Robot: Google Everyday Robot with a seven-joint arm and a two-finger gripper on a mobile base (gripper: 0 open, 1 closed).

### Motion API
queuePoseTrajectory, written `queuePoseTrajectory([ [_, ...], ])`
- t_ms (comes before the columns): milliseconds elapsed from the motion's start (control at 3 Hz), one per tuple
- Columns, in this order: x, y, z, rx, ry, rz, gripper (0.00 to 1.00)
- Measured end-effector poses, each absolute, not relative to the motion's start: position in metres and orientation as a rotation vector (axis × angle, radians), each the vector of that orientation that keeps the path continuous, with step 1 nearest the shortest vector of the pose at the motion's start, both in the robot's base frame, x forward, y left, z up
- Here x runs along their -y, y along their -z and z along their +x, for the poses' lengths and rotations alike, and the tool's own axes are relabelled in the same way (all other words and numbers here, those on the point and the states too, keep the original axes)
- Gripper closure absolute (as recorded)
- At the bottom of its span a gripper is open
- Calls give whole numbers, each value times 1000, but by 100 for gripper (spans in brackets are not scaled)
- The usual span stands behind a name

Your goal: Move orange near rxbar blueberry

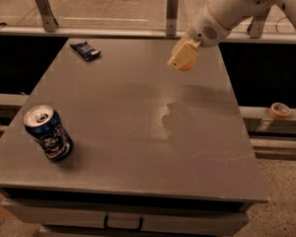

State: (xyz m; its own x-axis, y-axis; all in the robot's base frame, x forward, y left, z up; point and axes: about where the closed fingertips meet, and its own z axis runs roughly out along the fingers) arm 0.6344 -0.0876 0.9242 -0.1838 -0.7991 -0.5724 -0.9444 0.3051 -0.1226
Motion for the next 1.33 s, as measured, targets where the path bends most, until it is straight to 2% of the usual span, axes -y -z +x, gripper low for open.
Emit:
queuePoseTrajectory([
  [333, 62, -969, 638, -1908, -438, -1540, 100],
  [1000, 61, -987, 641, -1873, -434, -1521, 100],
  [1333, 26, -994, 643, -1809, -482, -1529, 100],
])
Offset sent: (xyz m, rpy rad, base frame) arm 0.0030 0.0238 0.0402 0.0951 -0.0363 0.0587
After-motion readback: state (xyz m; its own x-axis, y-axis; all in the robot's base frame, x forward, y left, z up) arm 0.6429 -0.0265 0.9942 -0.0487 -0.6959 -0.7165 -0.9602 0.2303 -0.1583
